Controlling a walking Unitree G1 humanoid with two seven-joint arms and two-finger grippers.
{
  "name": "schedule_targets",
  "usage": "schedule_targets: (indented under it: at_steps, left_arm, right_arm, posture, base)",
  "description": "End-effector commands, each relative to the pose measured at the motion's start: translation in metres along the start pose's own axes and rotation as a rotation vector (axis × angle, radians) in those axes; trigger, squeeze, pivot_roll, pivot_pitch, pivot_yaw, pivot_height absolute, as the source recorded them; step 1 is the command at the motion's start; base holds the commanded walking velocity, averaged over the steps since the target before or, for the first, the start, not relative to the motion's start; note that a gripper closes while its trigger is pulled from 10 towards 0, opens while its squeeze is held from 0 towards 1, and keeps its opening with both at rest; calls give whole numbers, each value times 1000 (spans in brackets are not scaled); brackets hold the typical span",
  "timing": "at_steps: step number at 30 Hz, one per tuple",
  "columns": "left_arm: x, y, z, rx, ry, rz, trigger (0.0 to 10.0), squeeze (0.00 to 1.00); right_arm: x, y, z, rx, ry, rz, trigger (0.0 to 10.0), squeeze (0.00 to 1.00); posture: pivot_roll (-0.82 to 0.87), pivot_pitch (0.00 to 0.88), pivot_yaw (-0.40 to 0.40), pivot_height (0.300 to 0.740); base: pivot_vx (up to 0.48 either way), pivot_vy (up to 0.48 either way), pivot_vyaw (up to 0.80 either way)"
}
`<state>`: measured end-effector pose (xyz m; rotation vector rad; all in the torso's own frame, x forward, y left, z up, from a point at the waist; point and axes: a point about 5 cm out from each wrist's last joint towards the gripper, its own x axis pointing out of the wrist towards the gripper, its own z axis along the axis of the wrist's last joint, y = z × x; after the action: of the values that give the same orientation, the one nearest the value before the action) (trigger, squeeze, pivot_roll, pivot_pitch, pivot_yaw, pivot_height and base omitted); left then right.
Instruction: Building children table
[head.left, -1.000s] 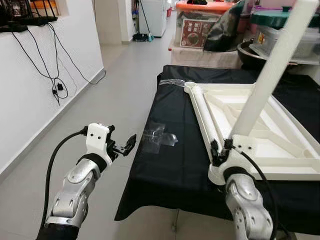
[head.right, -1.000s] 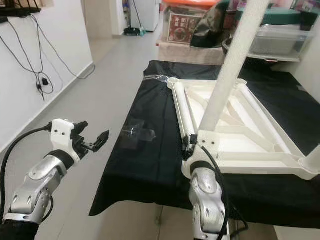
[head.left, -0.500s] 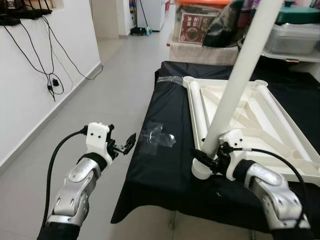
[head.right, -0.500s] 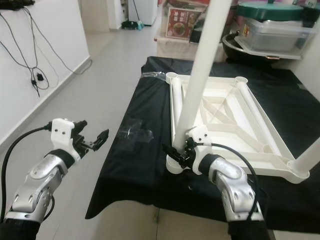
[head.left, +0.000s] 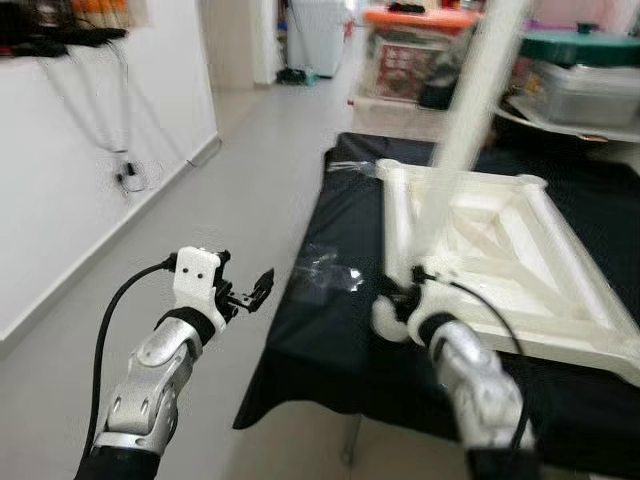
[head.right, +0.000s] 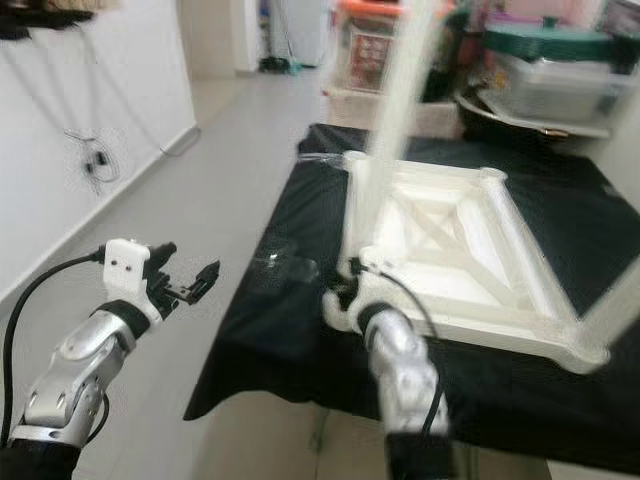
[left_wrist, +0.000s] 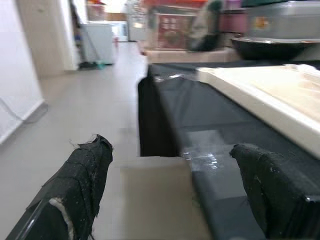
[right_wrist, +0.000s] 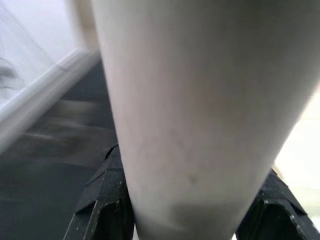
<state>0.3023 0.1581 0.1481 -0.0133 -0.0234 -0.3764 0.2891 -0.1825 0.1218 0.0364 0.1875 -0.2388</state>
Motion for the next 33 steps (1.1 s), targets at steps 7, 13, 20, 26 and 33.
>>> schedule_targets:
  at_steps: [7,13,20,26,33]
  left_arm:
    - [2,-2,-2,14,11,-13,10000,0]
    - [5,-3,-1,12,6,-20,10000,0]
    - [4,-3,-2,8,1,-15,10000,0]
    - [5,-4,-1,9,-3,-11,10000,0]
    - [2,-2,-1,15,2,-10,10000,0]
  right_arm:
    - [-15,8,-7,-108,63,72,10000,0]
    - [-4,21,38,-6,-104,474,10000,0]
    - [-11,14,64,-248,-164,1015,10000,0]
    - [-3,17,53,-297,-113,1061,9882,0]
    - [46,11,48,-146,-45,552,0,0]
  posture:
    - [80,0,-47,740]
    - [74,0,-49,740]
    - [85,0,-63,740]
    - [101,0,-73,740]
    - [105,0,-72,740]
  base:
    - [0,0,0]
    - [0,0,0]
    - [0,0,0]
    - [0,0,0]
    - [0,0,0]
